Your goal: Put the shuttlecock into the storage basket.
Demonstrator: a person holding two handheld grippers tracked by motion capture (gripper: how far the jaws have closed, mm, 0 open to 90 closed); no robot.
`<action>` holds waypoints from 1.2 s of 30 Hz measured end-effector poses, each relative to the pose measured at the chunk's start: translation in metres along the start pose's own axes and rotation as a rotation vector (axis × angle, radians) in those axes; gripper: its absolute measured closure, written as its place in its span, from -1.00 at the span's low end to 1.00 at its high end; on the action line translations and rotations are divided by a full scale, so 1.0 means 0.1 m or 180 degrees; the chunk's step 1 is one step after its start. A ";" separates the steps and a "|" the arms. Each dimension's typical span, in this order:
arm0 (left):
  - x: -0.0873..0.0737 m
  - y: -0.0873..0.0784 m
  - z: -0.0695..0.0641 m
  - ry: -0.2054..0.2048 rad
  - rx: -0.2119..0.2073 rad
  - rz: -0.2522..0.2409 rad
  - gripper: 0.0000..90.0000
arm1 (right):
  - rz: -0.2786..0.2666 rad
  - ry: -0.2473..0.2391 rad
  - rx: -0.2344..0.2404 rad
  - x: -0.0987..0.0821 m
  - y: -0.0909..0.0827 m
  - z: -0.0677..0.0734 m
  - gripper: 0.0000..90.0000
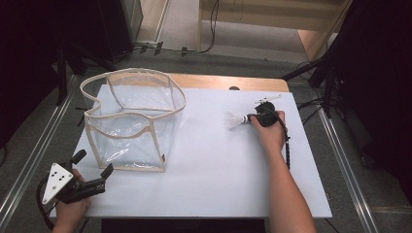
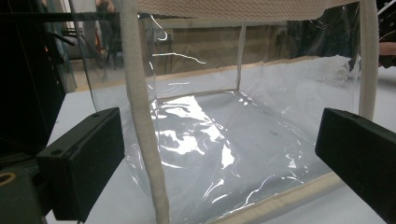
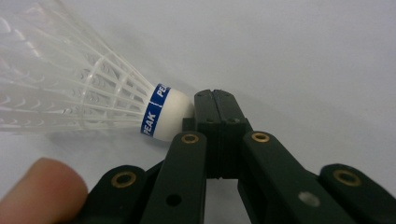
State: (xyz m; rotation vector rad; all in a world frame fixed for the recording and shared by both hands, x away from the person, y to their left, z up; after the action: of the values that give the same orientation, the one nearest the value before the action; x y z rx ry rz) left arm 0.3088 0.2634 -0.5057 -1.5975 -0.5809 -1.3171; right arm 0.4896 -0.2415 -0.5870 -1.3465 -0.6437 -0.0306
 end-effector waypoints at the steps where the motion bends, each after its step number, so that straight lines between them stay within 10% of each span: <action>1: 0.00 0.00 0.00 0.0000 -0.0002 0.0000 -0.95 | 0.0006 -0.0003 0.0026 -0.01 0.00 0.01 0.95; 36: 0.00 0.00 0.00 0.0009 -0.0001 0.0001 -0.95 | -0.0020 -0.0687 0.0388 -0.43 -0.23 0.83 0.93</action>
State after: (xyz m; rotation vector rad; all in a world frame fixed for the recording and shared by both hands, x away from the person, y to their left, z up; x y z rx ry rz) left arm 0.3089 0.2630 -0.5057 -1.5958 -0.5786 -1.3192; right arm 0.4107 -0.1865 -0.5796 -1.2391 -0.8185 0.1485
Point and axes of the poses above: each handheld gripper's, and its own axes: y roughly forward along the jaws, x roughly out of its top, z roughly to its left, the point moved 10 cm from there along y, roughly forward along the jaws, and after that the axes turned 12 degrees about z, right-handed, at the moved point
